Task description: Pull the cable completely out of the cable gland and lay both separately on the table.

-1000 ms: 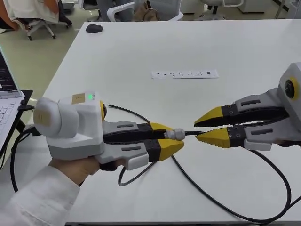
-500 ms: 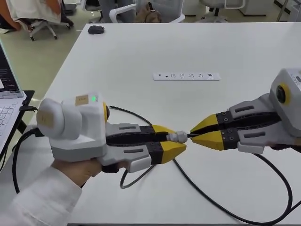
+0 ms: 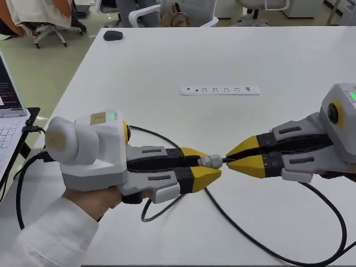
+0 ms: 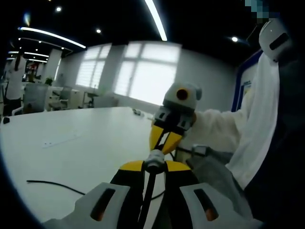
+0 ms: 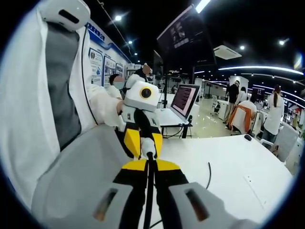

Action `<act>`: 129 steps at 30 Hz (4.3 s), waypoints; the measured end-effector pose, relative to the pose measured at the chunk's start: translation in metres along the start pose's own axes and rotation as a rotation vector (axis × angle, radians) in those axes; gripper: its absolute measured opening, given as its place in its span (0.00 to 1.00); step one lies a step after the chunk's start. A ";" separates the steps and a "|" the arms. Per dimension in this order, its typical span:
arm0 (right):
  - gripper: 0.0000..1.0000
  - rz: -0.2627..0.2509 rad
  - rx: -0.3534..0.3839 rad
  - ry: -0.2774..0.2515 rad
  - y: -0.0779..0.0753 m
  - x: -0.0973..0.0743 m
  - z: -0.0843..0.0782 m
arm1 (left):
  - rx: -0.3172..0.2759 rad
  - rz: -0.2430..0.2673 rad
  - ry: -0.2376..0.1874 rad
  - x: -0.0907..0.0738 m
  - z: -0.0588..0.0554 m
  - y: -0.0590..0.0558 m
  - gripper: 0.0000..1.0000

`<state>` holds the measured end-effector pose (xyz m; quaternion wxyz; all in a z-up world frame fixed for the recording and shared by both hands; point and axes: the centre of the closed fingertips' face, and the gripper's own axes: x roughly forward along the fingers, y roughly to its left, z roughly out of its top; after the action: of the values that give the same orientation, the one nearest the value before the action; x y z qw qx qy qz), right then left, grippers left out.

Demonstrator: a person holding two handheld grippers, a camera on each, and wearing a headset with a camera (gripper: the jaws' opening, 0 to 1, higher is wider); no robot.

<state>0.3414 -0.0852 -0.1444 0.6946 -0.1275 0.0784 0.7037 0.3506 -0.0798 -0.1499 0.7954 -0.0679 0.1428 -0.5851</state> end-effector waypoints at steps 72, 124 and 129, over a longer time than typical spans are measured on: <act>0.19 -0.112 -0.004 -0.021 -0.018 -0.012 0.006 | -0.007 0.017 -0.021 -0.010 0.010 0.005 0.17; 0.04 -0.070 -0.025 0.060 -0.021 -0.015 -0.019 | -0.011 0.023 -0.046 -0.017 0.012 0.007 0.17; 0.04 -0.099 0.005 0.072 -0.026 -0.024 -0.030 | -0.014 0.030 -0.057 -0.020 0.014 0.009 0.17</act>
<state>0.3691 -0.1166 -0.1645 0.7255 -0.1548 0.0985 0.6633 0.3580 -0.0591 -0.1361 0.8072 -0.0882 0.1253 -0.5701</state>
